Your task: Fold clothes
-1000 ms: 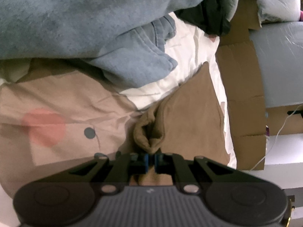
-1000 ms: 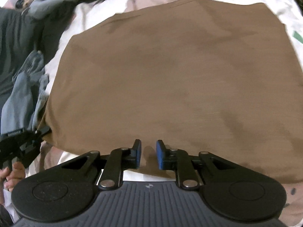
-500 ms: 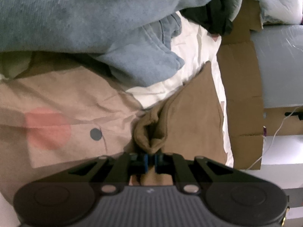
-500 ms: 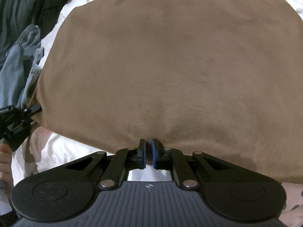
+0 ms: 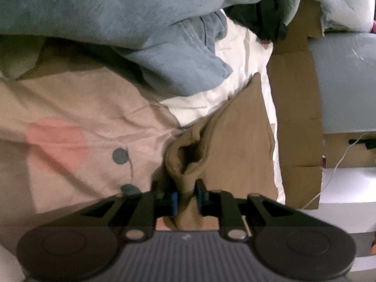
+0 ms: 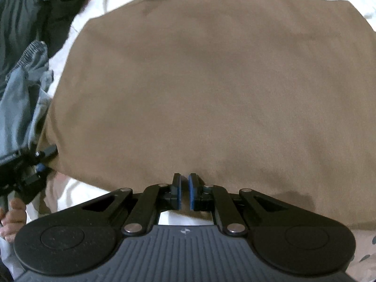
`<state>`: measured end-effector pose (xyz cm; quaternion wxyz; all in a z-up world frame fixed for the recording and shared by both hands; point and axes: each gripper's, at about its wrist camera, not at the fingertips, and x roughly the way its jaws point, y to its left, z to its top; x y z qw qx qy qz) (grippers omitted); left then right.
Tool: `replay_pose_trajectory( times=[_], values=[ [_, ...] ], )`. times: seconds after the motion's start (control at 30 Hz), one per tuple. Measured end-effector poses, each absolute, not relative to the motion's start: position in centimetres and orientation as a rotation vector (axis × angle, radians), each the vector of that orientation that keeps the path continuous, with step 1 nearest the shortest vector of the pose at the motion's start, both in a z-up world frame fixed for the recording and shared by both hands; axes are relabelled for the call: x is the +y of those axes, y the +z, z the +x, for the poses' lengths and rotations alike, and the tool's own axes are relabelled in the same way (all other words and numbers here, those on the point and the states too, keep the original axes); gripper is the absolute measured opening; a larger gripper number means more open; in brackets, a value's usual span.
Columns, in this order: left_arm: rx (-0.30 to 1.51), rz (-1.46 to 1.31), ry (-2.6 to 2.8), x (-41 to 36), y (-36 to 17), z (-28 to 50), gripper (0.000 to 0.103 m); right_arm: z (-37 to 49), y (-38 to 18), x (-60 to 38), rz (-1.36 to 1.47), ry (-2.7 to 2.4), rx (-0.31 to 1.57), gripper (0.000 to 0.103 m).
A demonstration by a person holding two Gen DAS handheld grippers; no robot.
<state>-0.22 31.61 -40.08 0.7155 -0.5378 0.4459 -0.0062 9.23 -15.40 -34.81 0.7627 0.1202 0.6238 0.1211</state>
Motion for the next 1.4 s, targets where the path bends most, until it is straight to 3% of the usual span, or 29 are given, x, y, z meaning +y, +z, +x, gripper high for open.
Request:
replay_pose_trajectory(
  times=[0.07,0.83,1.4],
  values=[
    [0.966,-1.204,-0.030,31.5,-40.1,-0.3,0.005,8.9,-35.1,-15.5,0.268,0.265,1.360,0.007],
    [0.842,-1.208,-0.293,24.9,-30.9,4.7,0.004,7.7,-36.6,-15.2,0.362,0.248,1.416,0.009],
    [0.837,-1.207,-0.346,24.3,-29.6,5.0,0.004,8.6,-37.0,-15.4,0.480,0.237,1.422,0.008]
  ],
)
